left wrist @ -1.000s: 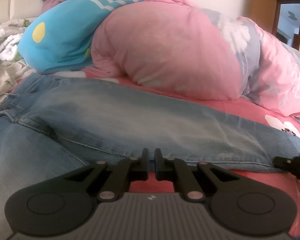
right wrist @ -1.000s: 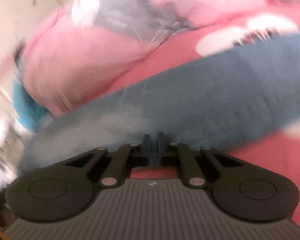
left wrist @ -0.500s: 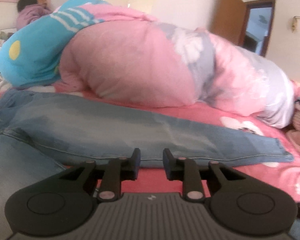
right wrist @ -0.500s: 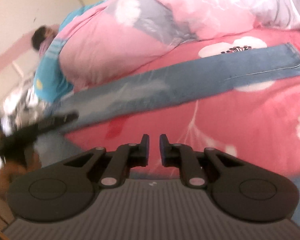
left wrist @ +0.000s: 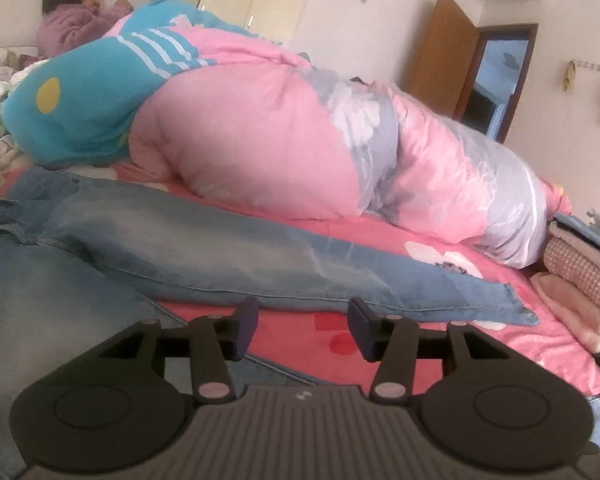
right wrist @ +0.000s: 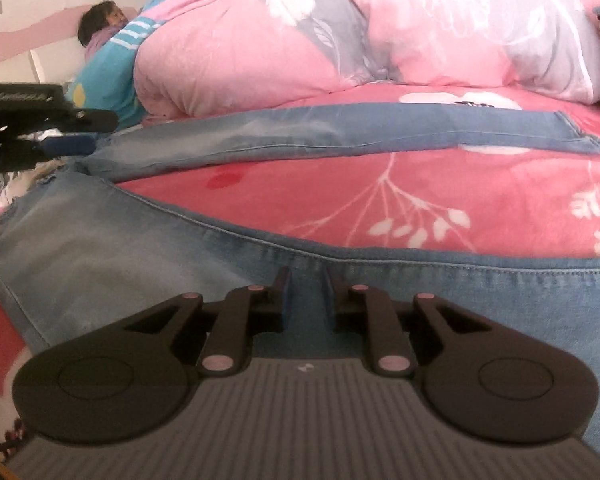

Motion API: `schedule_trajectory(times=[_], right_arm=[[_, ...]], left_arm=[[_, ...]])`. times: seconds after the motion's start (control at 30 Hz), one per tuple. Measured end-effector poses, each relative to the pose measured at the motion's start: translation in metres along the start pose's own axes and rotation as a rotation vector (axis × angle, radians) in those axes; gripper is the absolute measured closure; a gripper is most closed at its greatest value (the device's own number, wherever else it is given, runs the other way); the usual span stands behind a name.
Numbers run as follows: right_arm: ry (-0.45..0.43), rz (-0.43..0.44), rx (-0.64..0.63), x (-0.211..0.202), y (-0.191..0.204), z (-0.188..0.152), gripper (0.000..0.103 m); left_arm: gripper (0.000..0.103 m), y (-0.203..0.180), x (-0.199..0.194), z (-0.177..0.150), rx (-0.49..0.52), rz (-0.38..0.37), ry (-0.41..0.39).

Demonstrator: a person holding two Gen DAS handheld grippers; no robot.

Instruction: Fold clothes

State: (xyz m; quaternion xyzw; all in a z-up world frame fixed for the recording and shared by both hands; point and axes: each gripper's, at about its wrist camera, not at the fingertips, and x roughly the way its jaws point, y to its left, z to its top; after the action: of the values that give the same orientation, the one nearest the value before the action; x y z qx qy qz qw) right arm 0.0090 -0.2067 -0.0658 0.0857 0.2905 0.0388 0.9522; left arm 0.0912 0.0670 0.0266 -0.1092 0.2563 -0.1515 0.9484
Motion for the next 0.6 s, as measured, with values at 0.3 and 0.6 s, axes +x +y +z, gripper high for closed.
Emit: schedule_trajectory(times=[0.3, 0.6], right_arm=[[-0.037, 0.03, 0.044, -0.002, -0.007, -0.006, 0.086], [-0.049, 0.04, 0.061, -0.004, -0.009, -0.008, 0.086]], left_arm=[[0.031, 0.009, -0.025, -0.021, 0.007, 0.048, -0.001], [0.038, 0.03, -0.035, -0.038, 0.085, 0.234, -0.081]])
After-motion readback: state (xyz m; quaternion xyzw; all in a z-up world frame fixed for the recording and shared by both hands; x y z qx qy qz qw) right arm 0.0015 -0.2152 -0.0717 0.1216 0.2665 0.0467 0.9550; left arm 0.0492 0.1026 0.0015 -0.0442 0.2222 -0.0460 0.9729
